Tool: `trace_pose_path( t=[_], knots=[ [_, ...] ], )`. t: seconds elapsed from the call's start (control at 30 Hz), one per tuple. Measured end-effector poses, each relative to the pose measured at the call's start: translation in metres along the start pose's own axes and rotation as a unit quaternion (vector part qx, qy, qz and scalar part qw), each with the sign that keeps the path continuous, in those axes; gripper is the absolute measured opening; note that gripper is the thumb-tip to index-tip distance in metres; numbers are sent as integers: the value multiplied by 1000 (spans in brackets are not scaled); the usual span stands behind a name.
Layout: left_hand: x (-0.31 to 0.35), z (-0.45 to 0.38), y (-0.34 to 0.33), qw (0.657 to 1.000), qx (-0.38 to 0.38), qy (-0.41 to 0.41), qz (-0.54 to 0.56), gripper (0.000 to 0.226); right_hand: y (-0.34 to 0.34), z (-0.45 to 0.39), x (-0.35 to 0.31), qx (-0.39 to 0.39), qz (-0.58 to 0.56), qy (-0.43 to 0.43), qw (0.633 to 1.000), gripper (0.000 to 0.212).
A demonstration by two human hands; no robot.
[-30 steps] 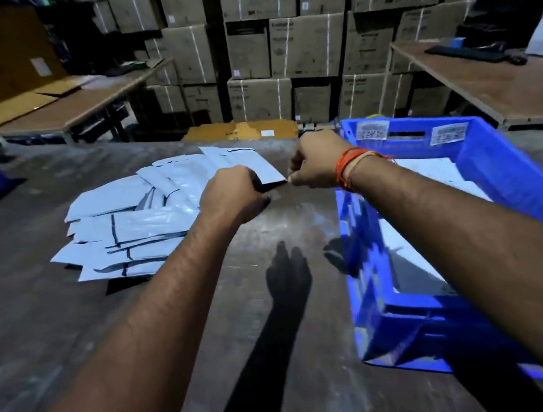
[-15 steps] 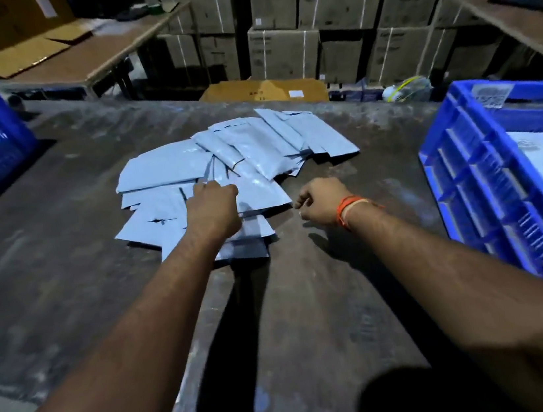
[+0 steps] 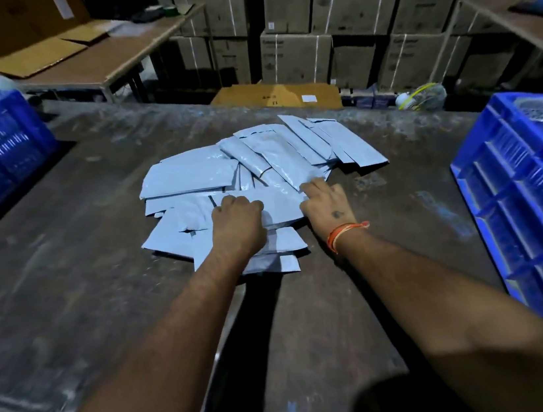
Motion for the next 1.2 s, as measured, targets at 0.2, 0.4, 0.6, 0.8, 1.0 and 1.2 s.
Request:
trace_pose_path(
  t=[0.2,0.4,0.6,0.8,1.0,1.2],
  knots=[
    [20,4,4,1000,19,-8,7,35,28,23,22,48,-93,38,994,11],
    [36,22,19,997,75,-28,-5,37,50,90,63,132,-300,-72,942,15],
    [53,61,42,974,68,-67,207,12,79,174,94,236,-458,-142,845,7],
    [87,110,33,918,38,6,395,24,84,226,109,274,-477,-200,811,4],
    [109,159,1,904,-2,95,417,42,48,275,113,163,-459,-287,825,10],
    [115,181,-13,869,-16,127,478,40,40,300,108,132,-480,-317,808,11]
  ],
)
Point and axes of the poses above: each hand's wrist, its own z-axis away from the middle knuckle, its own y-axis out of the back of the hand, x = y × z, the point moved 2 cm from there along -z, towards the middle knuckle, and after that the axes turned 10 degrees about -z, right-handed, at the moved point
